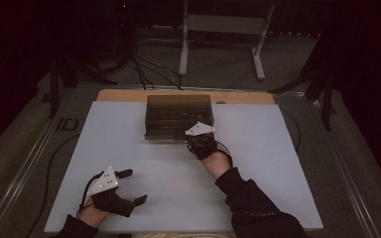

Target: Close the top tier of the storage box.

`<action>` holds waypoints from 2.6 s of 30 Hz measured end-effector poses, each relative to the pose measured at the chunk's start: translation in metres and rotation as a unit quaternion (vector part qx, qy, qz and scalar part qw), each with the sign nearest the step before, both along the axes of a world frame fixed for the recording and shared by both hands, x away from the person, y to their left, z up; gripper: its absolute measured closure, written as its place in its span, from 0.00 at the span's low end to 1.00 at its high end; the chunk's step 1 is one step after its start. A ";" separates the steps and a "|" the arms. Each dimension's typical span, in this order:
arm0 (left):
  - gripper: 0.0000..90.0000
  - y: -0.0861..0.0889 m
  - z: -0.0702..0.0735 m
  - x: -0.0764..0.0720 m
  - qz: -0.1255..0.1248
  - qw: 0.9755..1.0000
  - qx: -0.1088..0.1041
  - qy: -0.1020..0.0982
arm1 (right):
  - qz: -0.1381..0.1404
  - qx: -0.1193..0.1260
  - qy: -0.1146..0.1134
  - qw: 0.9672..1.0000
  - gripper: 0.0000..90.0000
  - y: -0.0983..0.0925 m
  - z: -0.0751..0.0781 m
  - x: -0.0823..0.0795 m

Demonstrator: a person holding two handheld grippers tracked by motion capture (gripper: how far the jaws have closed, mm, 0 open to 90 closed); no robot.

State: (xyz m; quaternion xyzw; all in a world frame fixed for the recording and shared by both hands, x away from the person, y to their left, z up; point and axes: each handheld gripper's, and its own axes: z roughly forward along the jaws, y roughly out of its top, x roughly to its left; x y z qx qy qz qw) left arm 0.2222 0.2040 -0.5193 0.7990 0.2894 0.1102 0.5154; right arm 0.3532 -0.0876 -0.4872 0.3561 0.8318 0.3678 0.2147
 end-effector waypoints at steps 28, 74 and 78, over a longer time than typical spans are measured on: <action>0.00 0.000 0.000 0.000 0.000 1.000 -0.001 0.001 | -0.016 -0.008 -0.006 1.000 1.00 0.004 -0.001 0.016; 0.00 0.000 0.000 0.000 -0.001 1.000 -0.002 0.001 | -0.039 -0.017 -0.005 0.999 1.00 0.011 -0.003 0.044; 0.00 0.000 0.000 0.000 -0.001 1.000 -0.002 0.001 | -0.039 -0.018 -0.006 0.999 1.00 0.011 -0.003 0.045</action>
